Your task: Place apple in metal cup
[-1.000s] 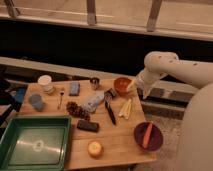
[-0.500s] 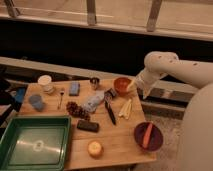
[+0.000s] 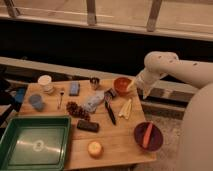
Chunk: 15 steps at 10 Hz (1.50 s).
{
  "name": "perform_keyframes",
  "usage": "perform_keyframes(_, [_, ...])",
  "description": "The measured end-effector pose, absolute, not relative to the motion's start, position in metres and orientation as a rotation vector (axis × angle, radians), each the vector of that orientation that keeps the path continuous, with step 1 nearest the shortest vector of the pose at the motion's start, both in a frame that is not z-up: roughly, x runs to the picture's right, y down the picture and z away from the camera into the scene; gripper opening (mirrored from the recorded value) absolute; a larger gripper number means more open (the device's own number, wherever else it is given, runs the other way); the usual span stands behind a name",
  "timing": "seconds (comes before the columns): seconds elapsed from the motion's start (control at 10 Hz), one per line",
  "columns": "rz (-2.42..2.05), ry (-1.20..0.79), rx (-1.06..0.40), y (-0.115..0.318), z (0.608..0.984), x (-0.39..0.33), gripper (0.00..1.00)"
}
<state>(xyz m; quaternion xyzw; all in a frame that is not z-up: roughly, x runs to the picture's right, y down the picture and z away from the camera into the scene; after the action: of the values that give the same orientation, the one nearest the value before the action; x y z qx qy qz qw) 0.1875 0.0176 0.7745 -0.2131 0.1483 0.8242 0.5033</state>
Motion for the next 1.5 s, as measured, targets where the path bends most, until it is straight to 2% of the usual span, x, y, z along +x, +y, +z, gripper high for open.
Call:
perform_keyframes(0.6, [1.983, 0.359, -0.51, 0.018, 0.774, 0.187, 0.64])
perform_keyframes(0.9, [1.884, 0.375, -0.473, 0.016, 0.757, 0.16, 0.64])
perform_keyframes(1.2, [1.802, 0.389, -0.488, 0.05, 0.745, 0.131, 0.64])
perform_keyframes(1.5, [1.674, 0.419, -0.57, 0.098, 0.755, 0.091, 0.64])
